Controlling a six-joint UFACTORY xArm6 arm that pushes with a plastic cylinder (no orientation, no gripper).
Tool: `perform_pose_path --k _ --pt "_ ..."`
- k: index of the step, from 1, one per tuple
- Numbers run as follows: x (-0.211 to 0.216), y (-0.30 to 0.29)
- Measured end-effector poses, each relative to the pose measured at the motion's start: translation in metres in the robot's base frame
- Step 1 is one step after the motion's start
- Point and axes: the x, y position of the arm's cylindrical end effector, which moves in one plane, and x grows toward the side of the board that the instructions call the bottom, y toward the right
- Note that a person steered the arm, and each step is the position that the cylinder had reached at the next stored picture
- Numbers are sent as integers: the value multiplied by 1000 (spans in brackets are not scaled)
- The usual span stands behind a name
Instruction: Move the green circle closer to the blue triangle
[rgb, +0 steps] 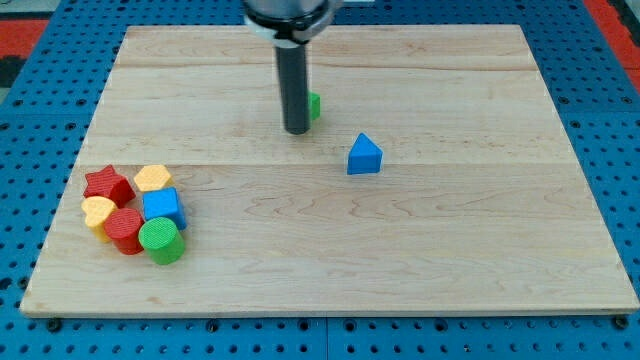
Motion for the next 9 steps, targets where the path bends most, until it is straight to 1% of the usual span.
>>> perform_pose_path --k 1,2,3,4,5,6,7,8,9 --pt "52 -18" --pt "103 -64" --pt "185 -86" --pt "230 -135" --pt "215 -220" --pt "198 -219" --pt "191 -116" --pt "175 -86" --pt "178 -120"
